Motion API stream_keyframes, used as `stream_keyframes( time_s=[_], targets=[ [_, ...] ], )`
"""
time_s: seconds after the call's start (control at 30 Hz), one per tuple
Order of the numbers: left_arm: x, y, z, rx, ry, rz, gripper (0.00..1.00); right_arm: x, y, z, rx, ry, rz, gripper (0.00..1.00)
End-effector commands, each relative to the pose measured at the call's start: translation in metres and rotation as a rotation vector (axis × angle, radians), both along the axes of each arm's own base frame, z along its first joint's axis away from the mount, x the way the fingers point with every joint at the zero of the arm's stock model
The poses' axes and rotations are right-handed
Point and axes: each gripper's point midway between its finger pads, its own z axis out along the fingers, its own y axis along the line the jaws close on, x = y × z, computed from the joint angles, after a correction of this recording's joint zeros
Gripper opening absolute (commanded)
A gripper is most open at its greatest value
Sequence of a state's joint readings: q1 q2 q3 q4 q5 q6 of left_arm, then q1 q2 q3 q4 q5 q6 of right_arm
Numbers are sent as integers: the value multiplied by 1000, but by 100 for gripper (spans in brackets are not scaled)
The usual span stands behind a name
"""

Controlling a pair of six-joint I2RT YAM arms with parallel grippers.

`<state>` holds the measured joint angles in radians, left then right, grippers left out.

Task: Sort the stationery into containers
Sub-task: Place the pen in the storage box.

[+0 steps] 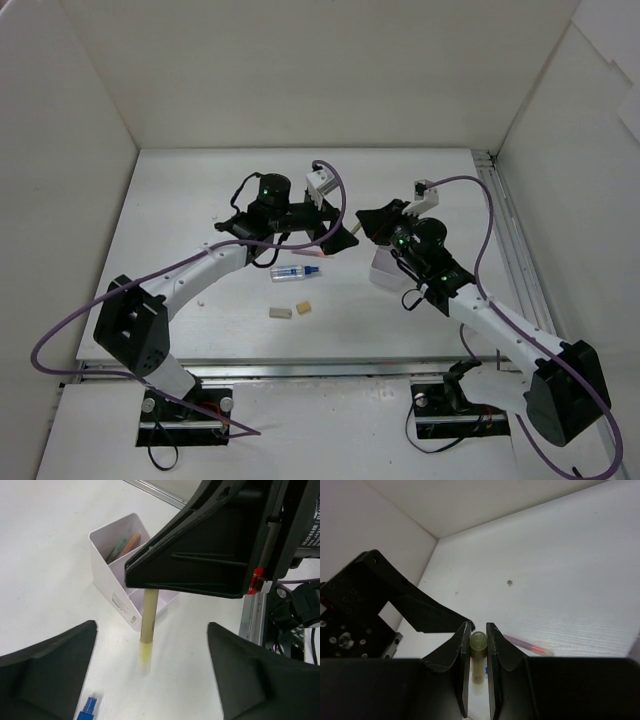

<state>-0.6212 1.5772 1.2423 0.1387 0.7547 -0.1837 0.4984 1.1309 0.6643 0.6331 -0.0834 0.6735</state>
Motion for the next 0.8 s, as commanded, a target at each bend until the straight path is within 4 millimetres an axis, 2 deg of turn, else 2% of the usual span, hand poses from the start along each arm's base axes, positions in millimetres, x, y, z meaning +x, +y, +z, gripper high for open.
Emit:
stream_keyframes(
  time_s=[0.0,0.03,0.07,0.1,0.17,0.2,0.37,0.47,0.53,0.57,0.6,0.77],
  targets=[
    [5,2,44,-33,-112,23,93,9,-24,55,-59,-170,-126,0],
    [5,5,41,-15,-111,36,100,10,-34,56,-116,-183,-162,0],
    [9,9,40,6,-128,61,100,12,-41,62,-149,-188,-195,0],
    [6,14,34,32,-116,71,100,13,-58,56,-231,-173,-268,0],
    [9,26,34,55,-131,118,100,15,-76,57,-302,-175,-346,0],
    [14,35,23,80,-124,150,100,17,-94,57,-337,-164,-434,0],
    [38,72,-3,188,-106,333,100,29,-133,45,-493,-130,-595,0],
    [48,80,-17,231,-93,373,100,42,-145,35,-508,-104,-629,0],
    [55,82,-23,265,-86,397,100,49,-144,34,-531,-118,-631,0],
    [58,83,-33,293,-67,404,100,52,-145,32,-544,-125,-635,0],
    [61,82,-33,299,-69,405,100,56,-147,36,-537,-147,-651,0],
    [72,73,-52,339,-50,373,100,78,-152,16,-588,-122,-682,0]
  ],
)
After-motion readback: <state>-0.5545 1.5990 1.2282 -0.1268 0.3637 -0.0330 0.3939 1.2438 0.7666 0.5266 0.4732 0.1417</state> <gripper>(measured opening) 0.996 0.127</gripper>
